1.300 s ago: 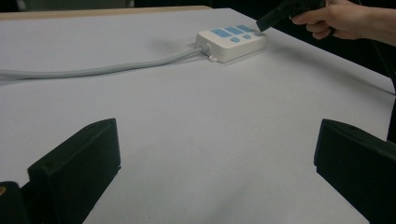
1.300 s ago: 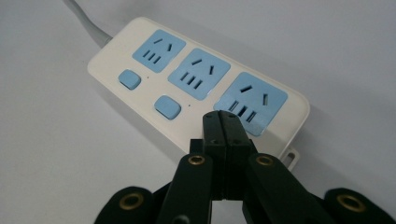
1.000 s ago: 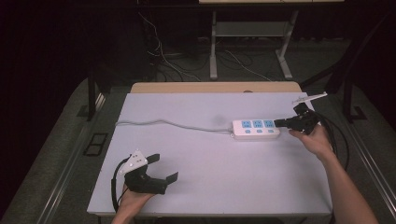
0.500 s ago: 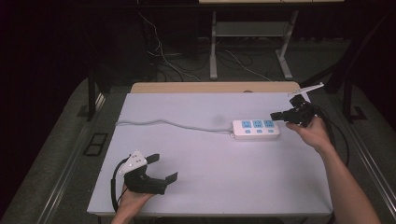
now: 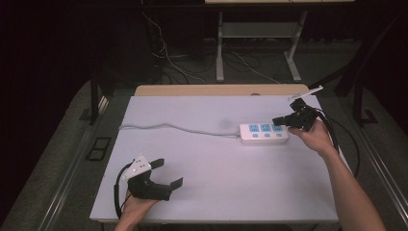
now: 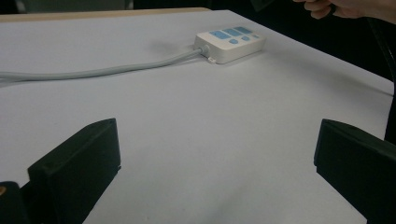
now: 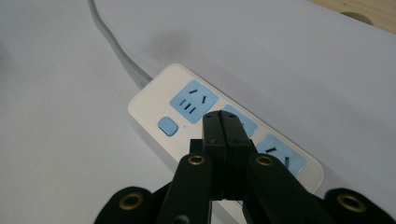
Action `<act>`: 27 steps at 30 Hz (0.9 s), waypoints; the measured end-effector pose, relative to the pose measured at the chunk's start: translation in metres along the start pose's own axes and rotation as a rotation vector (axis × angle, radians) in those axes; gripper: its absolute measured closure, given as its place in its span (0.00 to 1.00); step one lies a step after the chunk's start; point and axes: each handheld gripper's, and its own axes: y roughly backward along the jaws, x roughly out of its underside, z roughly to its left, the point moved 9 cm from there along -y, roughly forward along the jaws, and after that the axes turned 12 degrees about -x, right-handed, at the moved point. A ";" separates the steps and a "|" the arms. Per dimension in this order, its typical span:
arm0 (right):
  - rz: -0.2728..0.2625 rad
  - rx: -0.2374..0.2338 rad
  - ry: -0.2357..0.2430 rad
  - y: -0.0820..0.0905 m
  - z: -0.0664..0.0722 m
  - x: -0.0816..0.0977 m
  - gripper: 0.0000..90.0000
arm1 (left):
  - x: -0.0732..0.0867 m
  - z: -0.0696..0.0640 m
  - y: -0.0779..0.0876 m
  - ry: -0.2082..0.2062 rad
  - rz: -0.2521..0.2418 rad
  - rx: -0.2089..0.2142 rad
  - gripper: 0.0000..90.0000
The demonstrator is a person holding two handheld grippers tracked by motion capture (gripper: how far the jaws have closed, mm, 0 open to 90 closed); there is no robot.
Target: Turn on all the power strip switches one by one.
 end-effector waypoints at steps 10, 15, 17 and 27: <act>0.017 -0.006 -0.001 -0.007 0.000 0.002 1.00 | 0.000 0.000 0.000 -0.001 0.000 0.001 0.00; 0.040 -0.011 0.004 -0.013 0.000 0.004 1.00 | 0.000 0.000 0.000 0.000 0.000 0.001 0.00; 0.047 -0.014 0.002 -0.016 0.000 0.005 1.00 | 0.000 0.000 0.000 0.000 -0.002 0.000 0.00; 0.081 -0.024 -0.003 -0.027 -0.002 0.011 1.00 | 0.000 0.001 0.001 0.003 -0.003 0.000 0.00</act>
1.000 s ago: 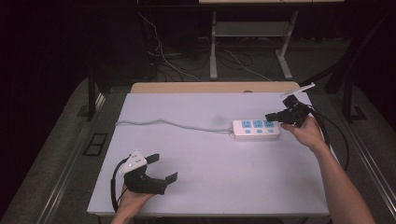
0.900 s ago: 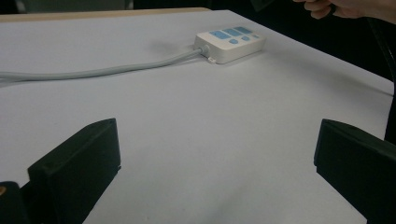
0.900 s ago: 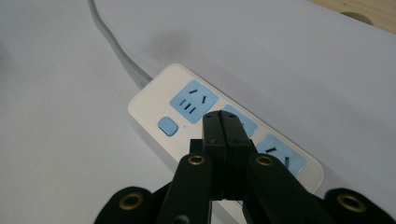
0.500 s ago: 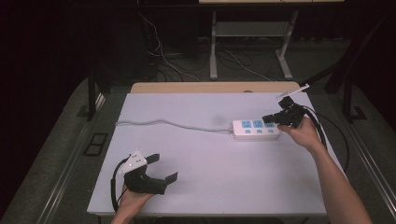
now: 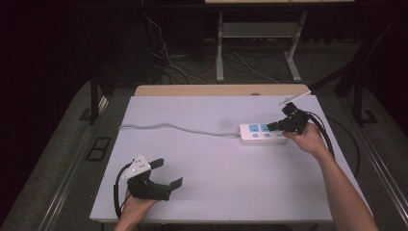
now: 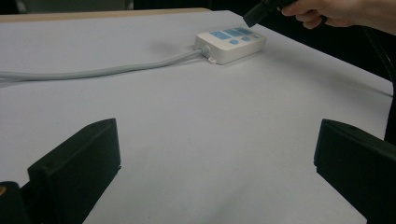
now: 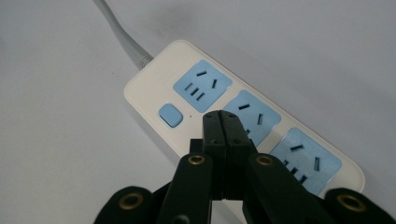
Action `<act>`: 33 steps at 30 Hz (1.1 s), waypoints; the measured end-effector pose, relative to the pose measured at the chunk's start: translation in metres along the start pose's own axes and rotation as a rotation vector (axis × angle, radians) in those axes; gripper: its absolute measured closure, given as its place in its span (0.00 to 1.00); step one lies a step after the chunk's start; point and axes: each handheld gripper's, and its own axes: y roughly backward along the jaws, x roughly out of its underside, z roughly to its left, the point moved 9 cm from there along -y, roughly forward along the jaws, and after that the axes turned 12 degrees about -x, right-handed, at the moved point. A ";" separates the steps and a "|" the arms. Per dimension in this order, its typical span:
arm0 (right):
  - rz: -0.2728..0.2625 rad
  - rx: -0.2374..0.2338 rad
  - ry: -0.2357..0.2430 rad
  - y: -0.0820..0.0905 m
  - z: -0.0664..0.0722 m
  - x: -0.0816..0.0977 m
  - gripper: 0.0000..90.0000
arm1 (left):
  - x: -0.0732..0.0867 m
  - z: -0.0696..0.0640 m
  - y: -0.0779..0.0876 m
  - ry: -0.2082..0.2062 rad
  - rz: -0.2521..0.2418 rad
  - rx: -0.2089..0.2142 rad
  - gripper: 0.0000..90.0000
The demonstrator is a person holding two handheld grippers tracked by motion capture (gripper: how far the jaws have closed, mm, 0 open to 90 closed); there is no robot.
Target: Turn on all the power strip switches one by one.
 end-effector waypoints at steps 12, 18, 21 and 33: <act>0.049 -0.016 -0.011 -0.011 0.000 0.007 1.00 | 0.000 0.000 0.000 -0.002 0.000 0.001 0.00; 0.039 -0.031 -0.026 -0.016 -0.002 0.009 1.00 | 0.000 0.000 0.000 0.000 -0.001 -0.001 0.00; 0.031 -0.035 -0.027 -0.016 -0.003 0.009 1.00 | 0.000 0.000 0.000 -0.002 0.000 0.001 0.00; 0.031 -0.023 -0.015 -0.017 -0.002 0.011 1.00 | 0.000 -0.001 0.000 -0.003 0.000 0.006 0.00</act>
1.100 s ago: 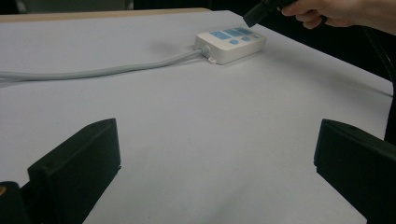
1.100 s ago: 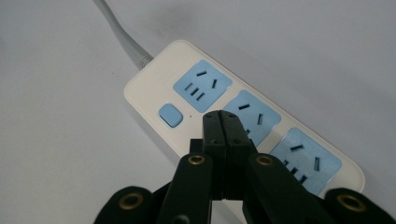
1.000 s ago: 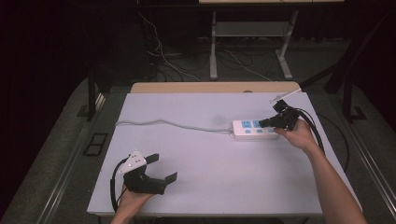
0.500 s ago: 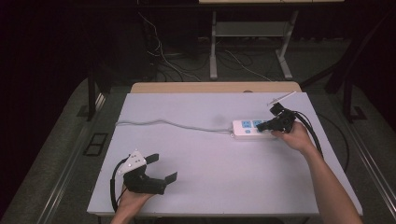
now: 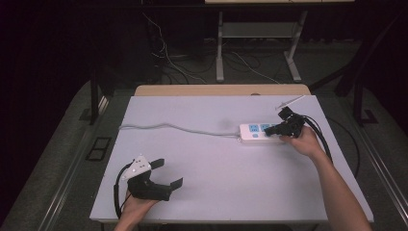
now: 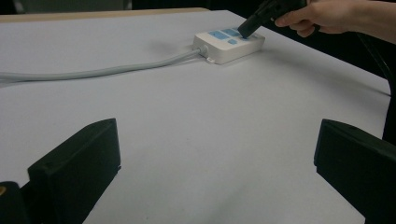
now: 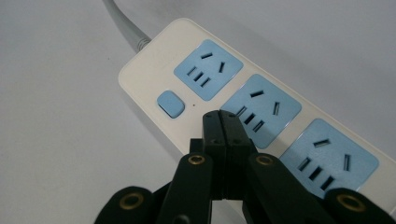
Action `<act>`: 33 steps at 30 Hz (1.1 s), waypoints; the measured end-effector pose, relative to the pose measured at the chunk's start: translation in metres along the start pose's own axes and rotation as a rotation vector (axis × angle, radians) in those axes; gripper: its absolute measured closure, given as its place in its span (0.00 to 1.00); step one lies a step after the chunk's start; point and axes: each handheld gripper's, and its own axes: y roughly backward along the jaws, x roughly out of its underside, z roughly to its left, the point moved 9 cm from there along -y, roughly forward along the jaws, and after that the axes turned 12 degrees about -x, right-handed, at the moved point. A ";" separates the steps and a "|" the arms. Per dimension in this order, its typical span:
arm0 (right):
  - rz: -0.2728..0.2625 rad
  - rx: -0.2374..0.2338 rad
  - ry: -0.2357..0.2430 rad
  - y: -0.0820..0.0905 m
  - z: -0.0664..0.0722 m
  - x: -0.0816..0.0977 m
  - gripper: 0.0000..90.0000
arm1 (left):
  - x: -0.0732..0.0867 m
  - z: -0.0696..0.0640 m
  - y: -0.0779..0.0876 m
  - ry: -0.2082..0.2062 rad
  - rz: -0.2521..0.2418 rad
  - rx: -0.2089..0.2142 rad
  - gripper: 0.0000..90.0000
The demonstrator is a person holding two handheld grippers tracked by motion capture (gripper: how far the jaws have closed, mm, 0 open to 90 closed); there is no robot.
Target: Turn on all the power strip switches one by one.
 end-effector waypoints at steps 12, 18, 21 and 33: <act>-0.001 0.005 0.007 -0.001 0.000 0.001 1.00 | 0.000 -0.001 0.000 -0.003 0.004 -0.001 0.00; -0.012 0.003 0.011 -0.001 -0.001 0.002 1.00 | 0.000 -0.001 0.000 -0.002 0.004 -0.001 0.00; -0.022 0.001 0.008 -0.001 -0.001 0.002 1.00 | 0.000 -0.001 -0.001 -0.005 0.004 -0.001 0.00; -0.016 0.017 0.027 -0.001 0.001 0.004 1.00 | 0.000 -0.001 0.000 -0.003 0.005 -0.001 0.00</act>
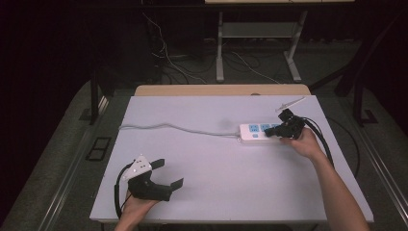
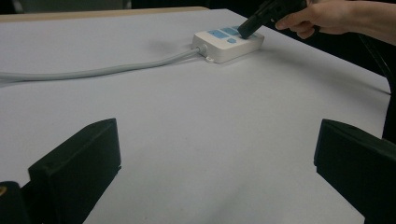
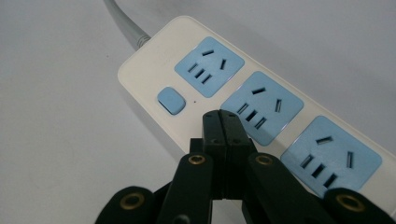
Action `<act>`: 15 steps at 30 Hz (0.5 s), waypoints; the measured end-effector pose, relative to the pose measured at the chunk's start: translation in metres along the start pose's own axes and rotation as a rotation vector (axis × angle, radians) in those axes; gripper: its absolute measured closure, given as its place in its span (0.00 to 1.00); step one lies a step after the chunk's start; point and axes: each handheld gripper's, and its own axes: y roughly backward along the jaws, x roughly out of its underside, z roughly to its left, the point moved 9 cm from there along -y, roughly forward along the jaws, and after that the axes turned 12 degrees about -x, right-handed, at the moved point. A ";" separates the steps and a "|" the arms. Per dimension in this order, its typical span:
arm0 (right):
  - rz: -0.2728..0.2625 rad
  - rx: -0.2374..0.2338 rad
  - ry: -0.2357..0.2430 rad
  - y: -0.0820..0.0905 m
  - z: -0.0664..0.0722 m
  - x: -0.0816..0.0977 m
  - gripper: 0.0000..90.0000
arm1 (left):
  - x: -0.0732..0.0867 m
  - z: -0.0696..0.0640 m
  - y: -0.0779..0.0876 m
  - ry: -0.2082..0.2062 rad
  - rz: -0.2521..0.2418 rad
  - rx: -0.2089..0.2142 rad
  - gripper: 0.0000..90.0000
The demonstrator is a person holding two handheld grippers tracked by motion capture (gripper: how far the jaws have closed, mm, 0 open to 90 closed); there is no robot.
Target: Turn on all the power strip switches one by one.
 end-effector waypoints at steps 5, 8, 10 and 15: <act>0.007 0.005 0.008 0.000 0.001 0.000 1.00 | 0.000 0.000 0.000 -0.003 0.000 0.001 0.00; 0.014 0.005 0.010 -0.001 0.001 0.001 1.00 | 0.000 0.000 0.000 0.000 0.000 0.000 0.00; 0.009 0.004 0.010 -0.001 0.001 0.001 1.00 | 0.000 0.000 0.000 0.001 0.000 0.000 0.00; -0.020 -0.008 -0.004 0.000 0.000 0.002 1.00 | 0.001 0.000 -0.001 -0.006 0.005 0.001 0.00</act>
